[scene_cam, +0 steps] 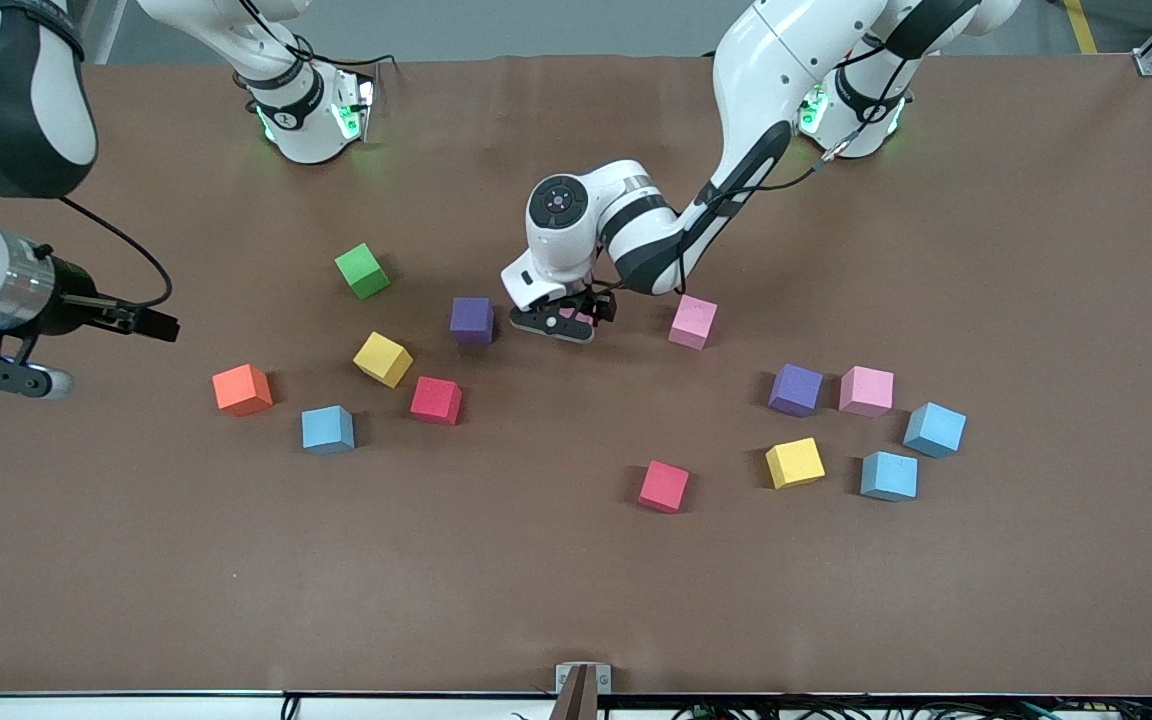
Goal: Arrange 11 blocks into digit 3
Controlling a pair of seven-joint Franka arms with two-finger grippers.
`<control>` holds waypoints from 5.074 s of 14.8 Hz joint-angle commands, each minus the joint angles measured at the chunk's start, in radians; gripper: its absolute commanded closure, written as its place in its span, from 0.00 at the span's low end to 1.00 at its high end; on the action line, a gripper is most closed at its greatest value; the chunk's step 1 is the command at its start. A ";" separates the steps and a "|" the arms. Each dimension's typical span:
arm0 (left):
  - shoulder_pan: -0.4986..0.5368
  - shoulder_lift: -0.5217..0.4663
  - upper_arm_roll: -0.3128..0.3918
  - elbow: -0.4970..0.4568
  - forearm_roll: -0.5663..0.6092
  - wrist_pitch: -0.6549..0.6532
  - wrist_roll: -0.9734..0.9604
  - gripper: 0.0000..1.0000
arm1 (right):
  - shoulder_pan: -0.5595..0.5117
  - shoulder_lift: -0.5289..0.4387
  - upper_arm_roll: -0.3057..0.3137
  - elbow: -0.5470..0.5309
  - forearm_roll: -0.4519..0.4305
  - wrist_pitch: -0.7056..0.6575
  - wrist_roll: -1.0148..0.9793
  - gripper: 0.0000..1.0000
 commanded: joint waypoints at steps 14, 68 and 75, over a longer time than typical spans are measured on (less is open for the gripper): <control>0.001 -0.040 -0.015 -0.125 -0.033 0.066 -0.319 0.58 | 0.118 -0.016 0.001 -0.178 0.102 0.179 0.711 0.00; 0.351 -0.369 -0.058 -0.616 0.099 0.319 -0.063 0.48 | 0.423 0.039 0.001 -0.548 0.180 0.704 1.555 0.00; 0.354 -0.378 -0.107 -0.602 0.096 0.307 -0.515 0.48 | 0.518 0.098 0.001 -0.608 0.180 0.859 1.667 0.00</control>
